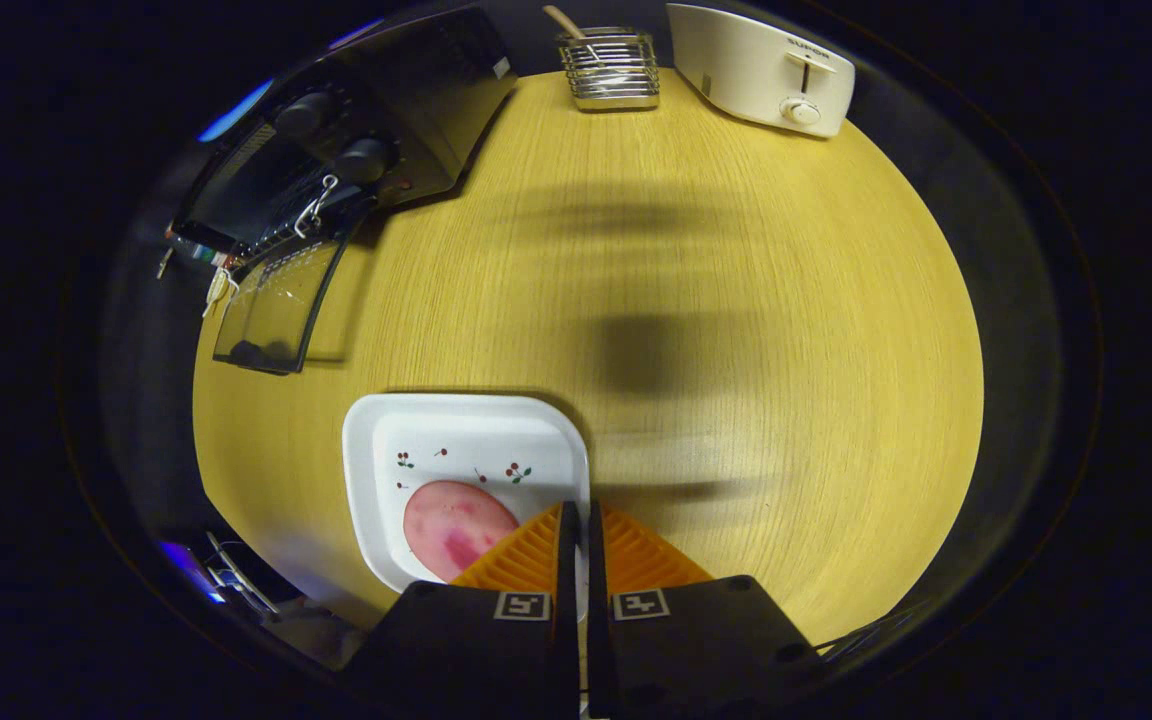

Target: Open the toaster oven, put the food inside, and close the toaster oven door.

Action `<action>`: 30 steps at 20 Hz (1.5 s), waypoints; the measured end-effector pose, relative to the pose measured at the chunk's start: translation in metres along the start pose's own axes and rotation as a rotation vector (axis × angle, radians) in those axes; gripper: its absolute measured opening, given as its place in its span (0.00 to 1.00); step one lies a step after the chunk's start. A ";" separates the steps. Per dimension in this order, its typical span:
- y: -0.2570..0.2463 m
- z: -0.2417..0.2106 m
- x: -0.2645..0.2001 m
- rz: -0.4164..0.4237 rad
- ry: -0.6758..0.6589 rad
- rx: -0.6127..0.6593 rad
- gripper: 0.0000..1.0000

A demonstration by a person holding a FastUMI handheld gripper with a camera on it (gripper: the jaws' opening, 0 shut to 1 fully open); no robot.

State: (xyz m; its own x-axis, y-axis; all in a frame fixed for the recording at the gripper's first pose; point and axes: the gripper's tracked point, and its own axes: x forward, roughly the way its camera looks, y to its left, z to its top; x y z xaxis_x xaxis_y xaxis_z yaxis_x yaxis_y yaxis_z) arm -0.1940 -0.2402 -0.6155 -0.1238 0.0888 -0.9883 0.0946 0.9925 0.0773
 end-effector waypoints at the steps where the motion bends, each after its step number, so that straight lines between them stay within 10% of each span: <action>1: 0.000 0.001 0.000 0.019 0.005 0.017 0.08; 13: 0.013 -0.004 -0.002 0.538 0.059 0.498 0.08; 30: 0.106 0.008 -0.075 0.626 -0.209 0.788 0.08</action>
State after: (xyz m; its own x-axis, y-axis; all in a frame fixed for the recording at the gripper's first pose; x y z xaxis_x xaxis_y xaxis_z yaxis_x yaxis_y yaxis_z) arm -0.1671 -0.1425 -0.5346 0.3377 0.4807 -0.8093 0.7138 0.4297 0.5530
